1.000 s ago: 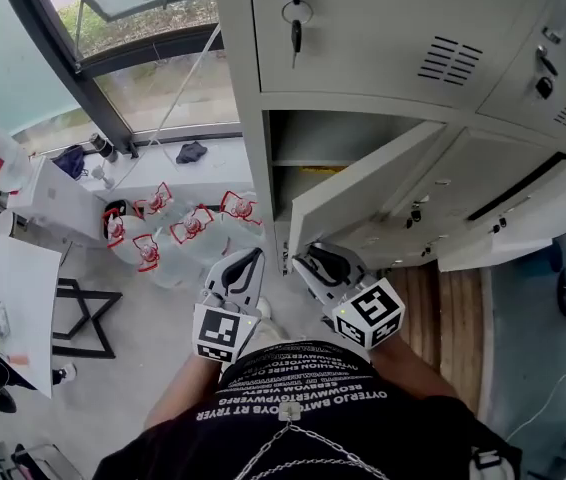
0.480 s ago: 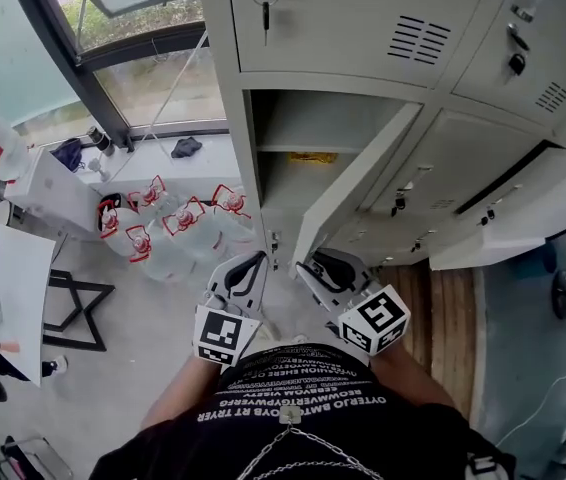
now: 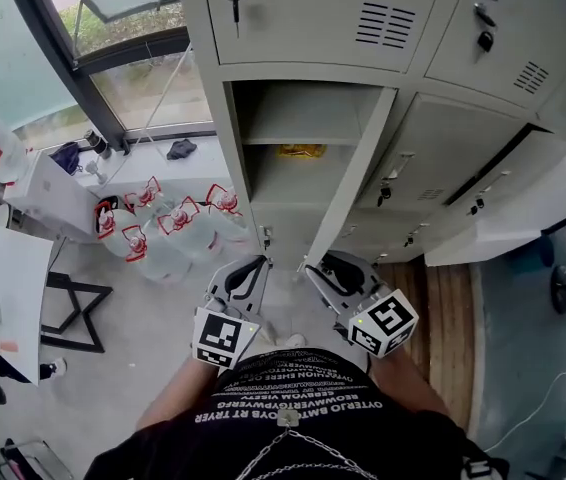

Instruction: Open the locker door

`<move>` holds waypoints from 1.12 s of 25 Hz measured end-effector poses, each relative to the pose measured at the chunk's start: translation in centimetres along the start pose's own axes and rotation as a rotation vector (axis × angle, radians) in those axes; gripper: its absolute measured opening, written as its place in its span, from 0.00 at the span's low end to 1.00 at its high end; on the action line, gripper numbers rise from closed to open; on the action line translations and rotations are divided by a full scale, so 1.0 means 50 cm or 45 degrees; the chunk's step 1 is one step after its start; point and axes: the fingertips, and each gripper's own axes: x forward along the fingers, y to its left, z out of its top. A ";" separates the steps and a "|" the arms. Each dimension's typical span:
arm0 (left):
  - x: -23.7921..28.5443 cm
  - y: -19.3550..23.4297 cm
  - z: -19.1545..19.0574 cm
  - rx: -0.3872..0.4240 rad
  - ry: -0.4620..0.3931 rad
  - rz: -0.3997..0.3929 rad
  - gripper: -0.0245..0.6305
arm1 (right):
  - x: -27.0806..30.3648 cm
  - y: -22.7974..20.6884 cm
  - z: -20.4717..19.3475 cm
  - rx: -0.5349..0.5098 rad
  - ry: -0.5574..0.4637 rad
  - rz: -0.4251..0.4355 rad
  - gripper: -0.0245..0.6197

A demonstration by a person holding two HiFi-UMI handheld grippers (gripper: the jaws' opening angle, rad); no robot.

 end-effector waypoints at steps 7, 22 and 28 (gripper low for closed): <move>0.009 -0.039 0.009 0.015 -0.006 -0.037 0.03 | -0.052 -0.018 -0.005 0.015 -0.015 -0.038 0.25; 0.024 -0.079 0.014 0.058 0.032 -0.083 0.03 | -0.110 -0.038 -0.014 0.063 -0.070 -0.070 0.27; 0.013 -0.087 0.020 0.080 0.038 -0.089 0.03 | -0.136 -0.031 -0.011 0.028 -0.064 -0.100 0.26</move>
